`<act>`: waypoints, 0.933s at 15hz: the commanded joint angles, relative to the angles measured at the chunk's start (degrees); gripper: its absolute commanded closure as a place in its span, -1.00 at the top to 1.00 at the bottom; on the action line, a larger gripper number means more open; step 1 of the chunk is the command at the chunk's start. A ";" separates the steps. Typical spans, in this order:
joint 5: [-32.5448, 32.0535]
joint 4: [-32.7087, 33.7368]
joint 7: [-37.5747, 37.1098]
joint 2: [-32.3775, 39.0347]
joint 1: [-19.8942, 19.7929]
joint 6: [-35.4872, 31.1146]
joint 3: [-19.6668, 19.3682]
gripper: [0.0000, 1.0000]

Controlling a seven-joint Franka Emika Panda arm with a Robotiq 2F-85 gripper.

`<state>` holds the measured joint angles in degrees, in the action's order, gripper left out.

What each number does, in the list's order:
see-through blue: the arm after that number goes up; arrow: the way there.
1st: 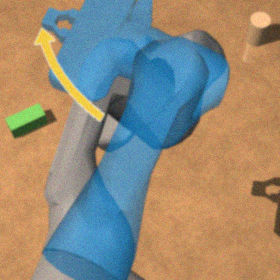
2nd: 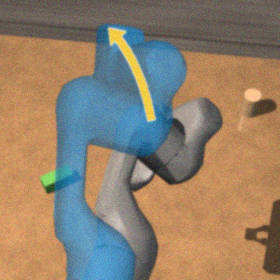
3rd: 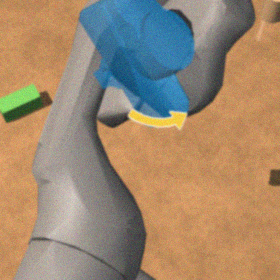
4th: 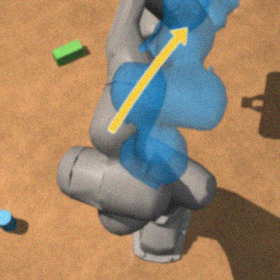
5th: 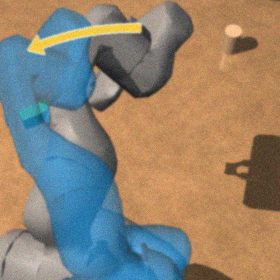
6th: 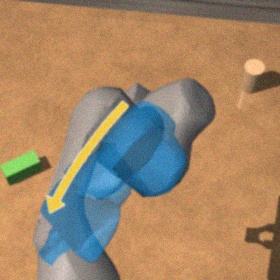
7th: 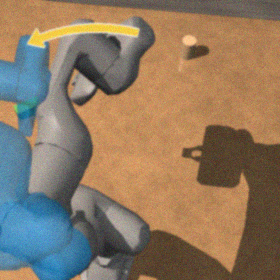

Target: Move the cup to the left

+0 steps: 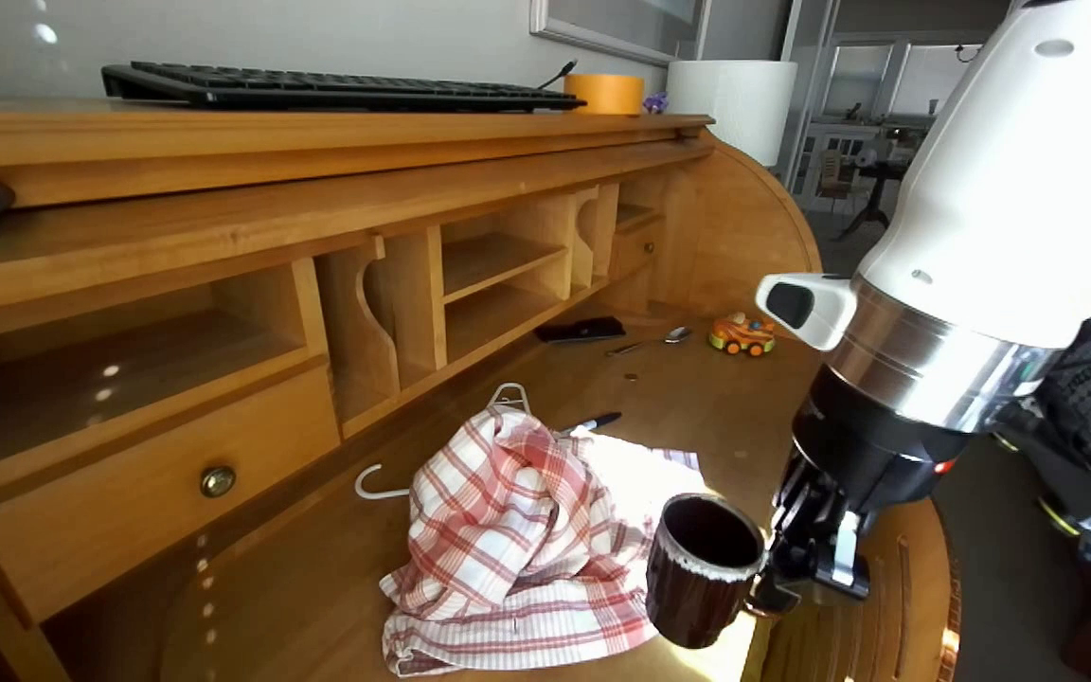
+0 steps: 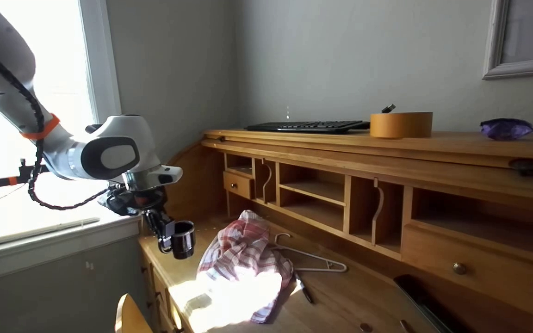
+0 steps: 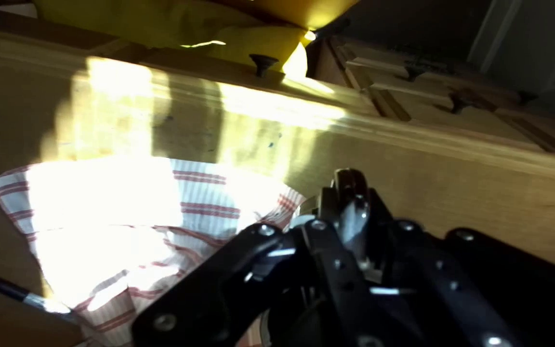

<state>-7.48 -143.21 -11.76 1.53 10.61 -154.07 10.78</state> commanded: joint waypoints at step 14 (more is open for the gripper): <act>-6.48 7.49 20.23 15.25 2.28 -12.55 -0.64 -0.92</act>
<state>-11.14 -138.28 5.72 14.32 12.49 -166.07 11.09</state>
